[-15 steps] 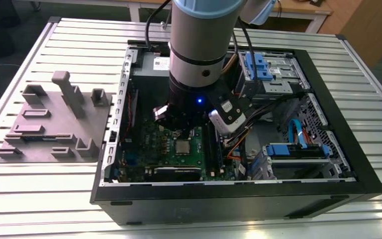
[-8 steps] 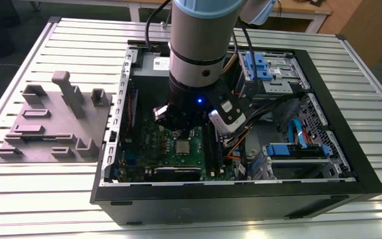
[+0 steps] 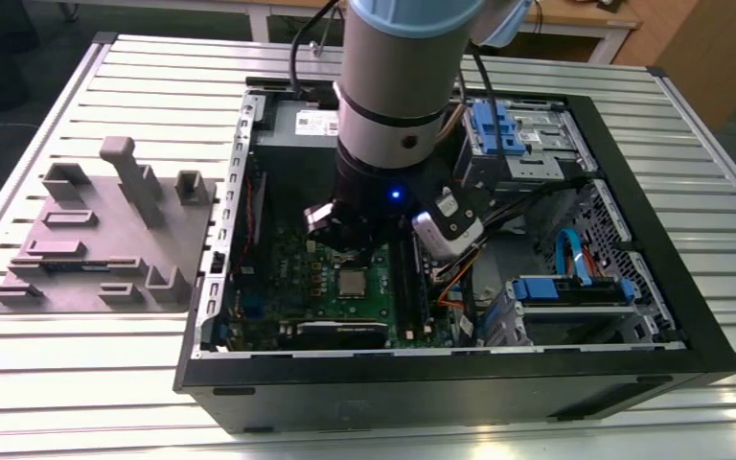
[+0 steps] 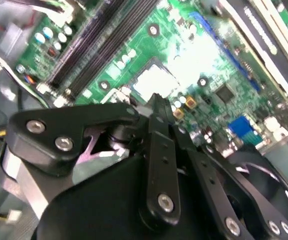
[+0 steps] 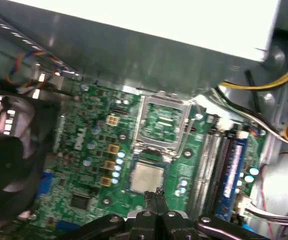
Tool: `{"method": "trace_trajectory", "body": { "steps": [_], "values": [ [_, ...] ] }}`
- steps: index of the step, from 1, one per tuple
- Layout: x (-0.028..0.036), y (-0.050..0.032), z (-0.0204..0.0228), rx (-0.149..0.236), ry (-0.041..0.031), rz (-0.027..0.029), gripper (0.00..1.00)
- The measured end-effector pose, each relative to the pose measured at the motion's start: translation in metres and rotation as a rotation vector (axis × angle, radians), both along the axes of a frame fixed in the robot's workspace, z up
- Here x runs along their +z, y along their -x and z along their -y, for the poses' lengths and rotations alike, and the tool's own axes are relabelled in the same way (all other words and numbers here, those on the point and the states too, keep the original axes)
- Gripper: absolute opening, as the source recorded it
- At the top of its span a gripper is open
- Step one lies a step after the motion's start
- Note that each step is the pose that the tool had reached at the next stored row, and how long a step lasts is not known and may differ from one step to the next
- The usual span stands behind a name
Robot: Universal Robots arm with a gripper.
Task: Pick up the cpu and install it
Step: 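Close the cpu cover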
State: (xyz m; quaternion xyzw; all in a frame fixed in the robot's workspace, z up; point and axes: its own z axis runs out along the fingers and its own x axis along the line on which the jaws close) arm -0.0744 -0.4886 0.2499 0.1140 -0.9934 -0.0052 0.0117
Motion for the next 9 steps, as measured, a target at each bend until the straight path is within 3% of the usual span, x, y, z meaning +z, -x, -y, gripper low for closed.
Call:
{"method": "trace_trajectory", "body": {
  "steps": [3,9],
  "values": [
    [-0.0006,-0.0053,0.0001,0.019,0.0001,-0.0012,0.10],
    [-0.0013,-0.0054,0.0001,0.129,0.0001,-0.0011,0.10]
  ]
}}
